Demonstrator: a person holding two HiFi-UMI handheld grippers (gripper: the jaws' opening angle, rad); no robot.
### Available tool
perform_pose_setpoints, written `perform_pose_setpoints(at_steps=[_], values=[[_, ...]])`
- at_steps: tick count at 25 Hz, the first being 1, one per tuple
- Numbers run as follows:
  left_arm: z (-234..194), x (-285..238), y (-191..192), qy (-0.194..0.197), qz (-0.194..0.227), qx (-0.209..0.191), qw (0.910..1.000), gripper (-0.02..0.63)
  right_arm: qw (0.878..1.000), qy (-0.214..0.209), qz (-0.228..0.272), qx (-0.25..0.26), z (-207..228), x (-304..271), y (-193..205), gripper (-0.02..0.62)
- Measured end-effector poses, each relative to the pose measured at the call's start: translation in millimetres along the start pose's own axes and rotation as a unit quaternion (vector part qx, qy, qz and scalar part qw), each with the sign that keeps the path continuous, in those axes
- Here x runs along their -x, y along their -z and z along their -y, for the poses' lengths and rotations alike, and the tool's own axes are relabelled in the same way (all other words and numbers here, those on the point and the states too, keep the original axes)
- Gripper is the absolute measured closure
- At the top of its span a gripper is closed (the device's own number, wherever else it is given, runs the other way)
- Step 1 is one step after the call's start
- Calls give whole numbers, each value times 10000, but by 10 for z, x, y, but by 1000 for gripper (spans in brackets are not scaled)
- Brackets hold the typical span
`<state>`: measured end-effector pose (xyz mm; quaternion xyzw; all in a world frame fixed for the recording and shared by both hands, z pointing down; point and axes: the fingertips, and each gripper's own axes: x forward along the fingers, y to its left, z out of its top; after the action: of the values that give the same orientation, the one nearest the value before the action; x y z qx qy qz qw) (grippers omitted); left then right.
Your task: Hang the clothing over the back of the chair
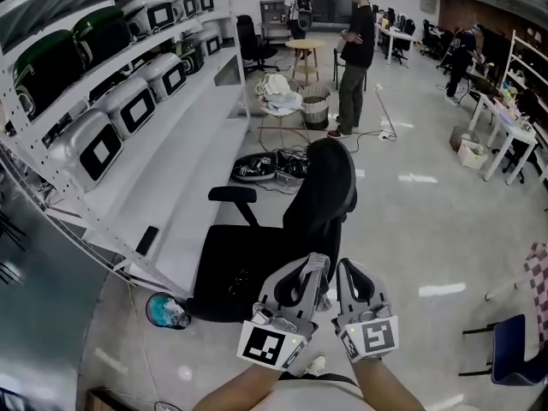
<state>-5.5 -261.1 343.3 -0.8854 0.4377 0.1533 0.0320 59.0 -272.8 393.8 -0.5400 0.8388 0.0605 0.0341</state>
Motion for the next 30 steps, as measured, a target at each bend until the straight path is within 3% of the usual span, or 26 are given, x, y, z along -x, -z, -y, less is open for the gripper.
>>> perform_pose_setpoints(at_steps=[5,10,17,24,30], values=[[10,-361,128,-70,-130,-265,9995,583,9997,136,164,112,240,-267,-31,578],[-195,-683,-150,14,54,-398,9992,583,9995,136,262,147,260,-460,-186,578],[-393,-1541,-603,490,336,-730,9956,583,9996,64,194,196,148,-511,-208,578],[-441,-2442,-571,830,144,-1044,9910,583,9989,283,146,330,365,-510,-247,578],[-403,-2996,-845,1127,328,-1165,9862,583,9983,425,19,392,634,-580,-183,578]])
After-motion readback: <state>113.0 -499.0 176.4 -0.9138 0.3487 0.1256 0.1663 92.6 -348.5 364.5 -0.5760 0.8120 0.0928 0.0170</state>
